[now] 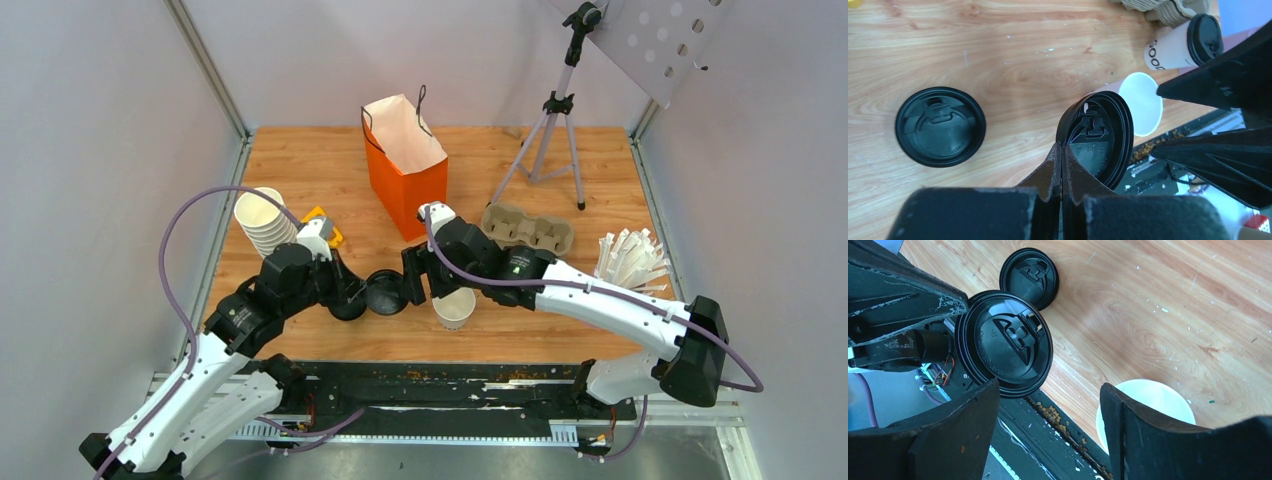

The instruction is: Pack the takeout coffee

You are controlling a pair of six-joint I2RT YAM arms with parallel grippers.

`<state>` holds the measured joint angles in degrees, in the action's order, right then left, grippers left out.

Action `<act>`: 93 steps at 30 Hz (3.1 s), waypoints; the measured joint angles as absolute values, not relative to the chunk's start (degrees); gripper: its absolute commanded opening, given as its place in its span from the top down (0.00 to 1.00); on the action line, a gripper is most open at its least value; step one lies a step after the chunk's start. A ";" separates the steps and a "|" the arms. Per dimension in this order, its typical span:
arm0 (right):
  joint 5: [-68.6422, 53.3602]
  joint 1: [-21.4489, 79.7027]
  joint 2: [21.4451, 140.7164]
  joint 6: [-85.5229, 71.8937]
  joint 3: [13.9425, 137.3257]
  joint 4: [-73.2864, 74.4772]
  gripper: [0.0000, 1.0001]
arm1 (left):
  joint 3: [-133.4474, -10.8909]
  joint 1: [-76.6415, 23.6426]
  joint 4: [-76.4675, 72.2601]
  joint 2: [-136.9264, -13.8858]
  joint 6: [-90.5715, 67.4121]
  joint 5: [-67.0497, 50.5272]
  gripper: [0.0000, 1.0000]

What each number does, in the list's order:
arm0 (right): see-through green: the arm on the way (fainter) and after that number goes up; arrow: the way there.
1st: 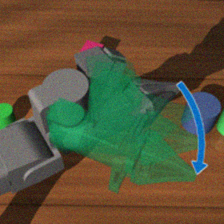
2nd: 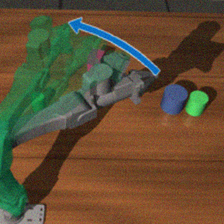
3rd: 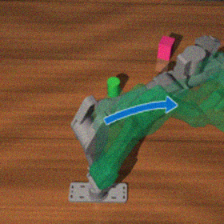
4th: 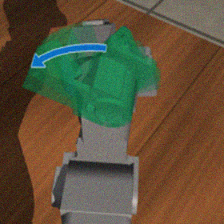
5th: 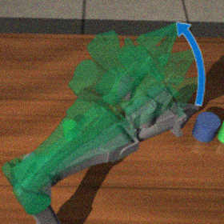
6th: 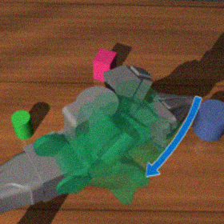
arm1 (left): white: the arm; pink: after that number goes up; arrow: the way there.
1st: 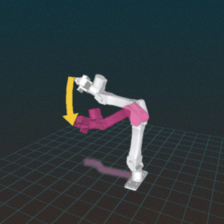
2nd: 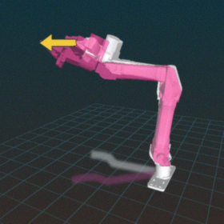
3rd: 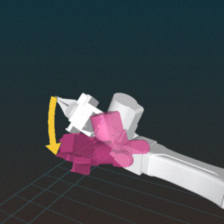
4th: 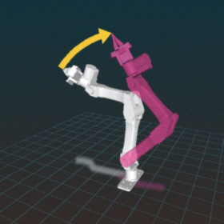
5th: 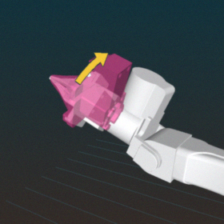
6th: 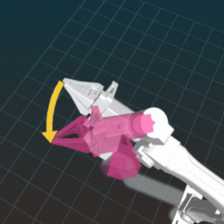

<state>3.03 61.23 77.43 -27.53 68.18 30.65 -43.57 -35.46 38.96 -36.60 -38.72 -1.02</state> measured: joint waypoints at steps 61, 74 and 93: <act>8.80 61.23 60.18 -29.12 64.38 39.16 0.55 | -37.50 -48.62 30.00 -58.28 -38.41 -3.09 0.57; 11.88 61.23 49.10 -29.26 60.25 39.35 0.39 | -34.89 -50.57 23.27 -69.17 -38.09 -0.21 0.56; 9.19 61.23 46.37 -28.23 56.07 38.74 0.29 | -37.19 -51.03 27.62 -65.43 -38.46 1.39 1.00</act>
<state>9.19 61.23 46.37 -28.23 56.07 38.74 -37.19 -51.03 27.62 -65.43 -38.46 1.39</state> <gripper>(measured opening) 0.702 0.006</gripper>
